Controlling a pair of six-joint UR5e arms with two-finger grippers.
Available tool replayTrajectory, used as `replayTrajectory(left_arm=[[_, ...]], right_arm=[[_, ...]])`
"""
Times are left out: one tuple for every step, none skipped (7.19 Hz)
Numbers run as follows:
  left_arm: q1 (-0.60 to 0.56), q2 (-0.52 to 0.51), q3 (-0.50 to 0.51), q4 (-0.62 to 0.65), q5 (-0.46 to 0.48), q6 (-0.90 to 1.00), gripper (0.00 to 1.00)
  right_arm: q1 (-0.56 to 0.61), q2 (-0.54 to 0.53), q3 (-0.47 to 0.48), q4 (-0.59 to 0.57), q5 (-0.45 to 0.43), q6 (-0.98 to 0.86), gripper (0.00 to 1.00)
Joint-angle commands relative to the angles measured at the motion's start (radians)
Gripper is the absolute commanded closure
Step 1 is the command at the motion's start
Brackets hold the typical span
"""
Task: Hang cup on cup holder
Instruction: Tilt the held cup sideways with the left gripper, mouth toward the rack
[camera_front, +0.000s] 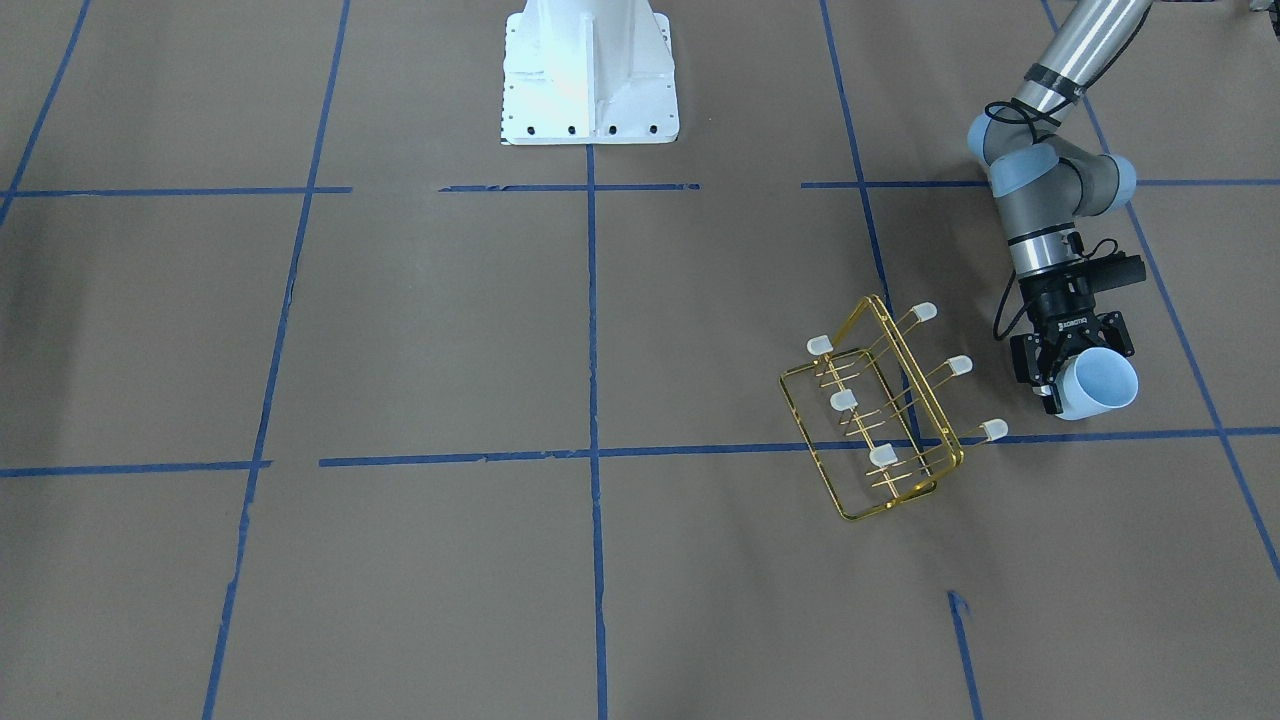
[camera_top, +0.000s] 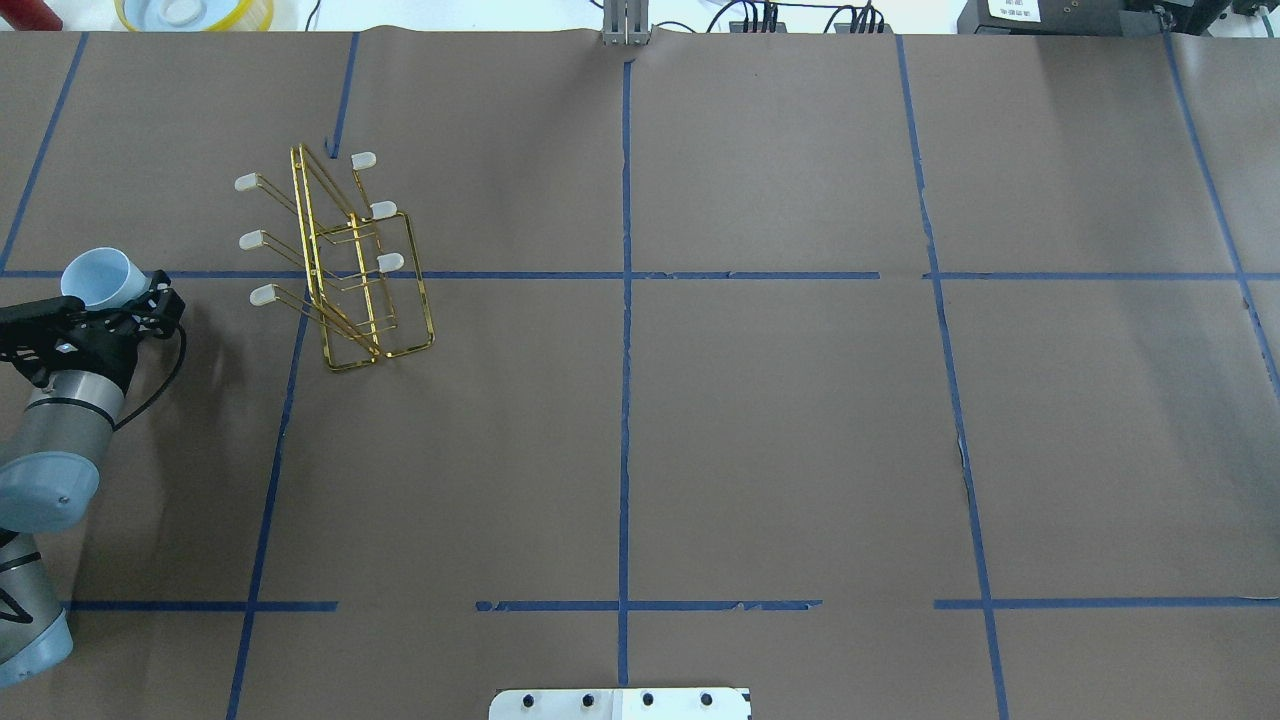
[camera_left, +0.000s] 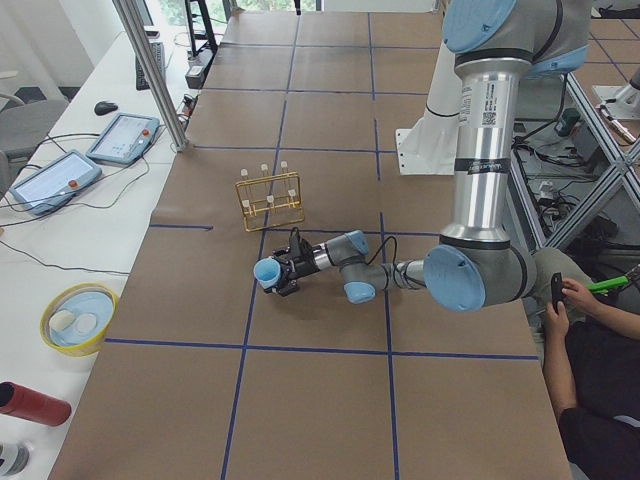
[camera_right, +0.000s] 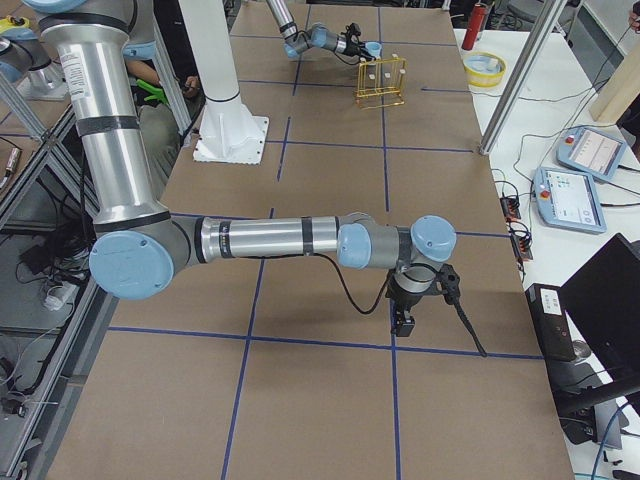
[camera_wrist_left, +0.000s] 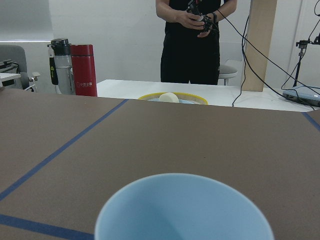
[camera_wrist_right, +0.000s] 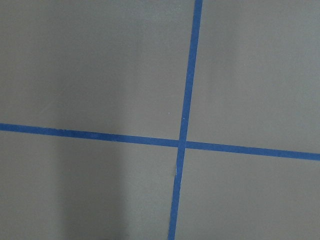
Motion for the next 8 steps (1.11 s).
replayTrajectory(left_arm=[[0.000,0.000,0.002,0.000,0.000,0.000,0.49],[0.000,0.000,0.002,0.000,0.000,0.000,0.71],[-0.003,0.001,-0.004,0.000,0.000,0.000,0.82],[-0.007,0.001,-0.019,0.003,0.000,0.023,0.84],[-0.012,0.006,-0.059,0.006,-0.011,0.098,0.89],[-0.023,0.013,-0.097,0.009,-0.046,0.153,0.88],[-0.024,0.013,-0.113,0.009,-0.063,0.242,0.98],[-0.027,0.025,-0.161,0.015,-0.068,0.358,1.00]], right_arm=[[0.000,0.000,0.000,0.000,0.000,0.000,0.00],[0.000,0.000,0.000,0.000,0.000,0.000,0.00],[0.000,0.000,0.000,0.000,0.000,0.000,0.00],[0.000,0.000,0.000,0.000,0.000,0.000,0.00],[0.000,0.000,0.000,0.000,0.000,0.000,0.00],[0.000,0.000,0.000,0.000,0.000,0.000,0.00],[0.000,0.000,0.000,0.000,0.000,0.000,0.00],[0.000,0.000,0.000,0.000,0.000,0.000,0.00]])
